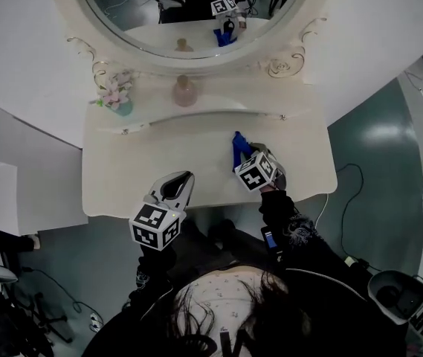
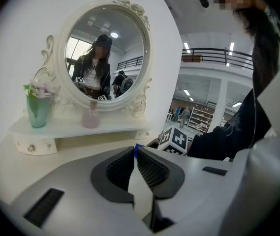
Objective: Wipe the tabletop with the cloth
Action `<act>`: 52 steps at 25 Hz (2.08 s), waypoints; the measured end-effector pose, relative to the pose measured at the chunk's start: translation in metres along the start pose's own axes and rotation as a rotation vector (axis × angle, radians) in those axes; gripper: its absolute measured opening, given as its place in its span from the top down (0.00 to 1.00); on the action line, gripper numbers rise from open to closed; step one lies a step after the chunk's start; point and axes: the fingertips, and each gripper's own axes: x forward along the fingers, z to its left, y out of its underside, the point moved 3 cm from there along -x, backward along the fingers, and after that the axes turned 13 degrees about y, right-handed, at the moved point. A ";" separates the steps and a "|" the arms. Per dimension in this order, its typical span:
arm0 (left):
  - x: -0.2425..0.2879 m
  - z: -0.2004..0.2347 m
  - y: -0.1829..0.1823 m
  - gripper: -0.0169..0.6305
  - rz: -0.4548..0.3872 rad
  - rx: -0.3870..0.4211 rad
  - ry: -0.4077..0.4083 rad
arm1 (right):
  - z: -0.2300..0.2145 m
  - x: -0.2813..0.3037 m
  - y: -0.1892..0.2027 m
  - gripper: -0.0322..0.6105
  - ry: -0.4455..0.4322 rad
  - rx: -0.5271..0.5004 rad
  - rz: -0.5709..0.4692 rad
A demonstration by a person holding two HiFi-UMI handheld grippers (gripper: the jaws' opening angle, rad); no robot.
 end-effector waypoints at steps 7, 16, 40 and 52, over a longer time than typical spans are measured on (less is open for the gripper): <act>0.043 -0.041 -0.010 0.97 0.006 0.028 0.028 | -0.082 -0.006 0.071 0.83 0.088 0.076 0.057; 0.072 -0.077 -0.011 0.97 0.030 0.051 0.059 | -0.169 -0.022 0.149 0.83 0.191 0.201 0.139; 0.051 -0.090 0.003 0.97 0.050 0.049 -0.017 | -0.231 -0.038 0.197 0.83 0.332 0.282 0.196; -0.035 -0.064 0.034 0.97 -0.004 -0.039 -0.126 | -0.112 -0.051 0.034 0.83 0.143 0.162 -0.073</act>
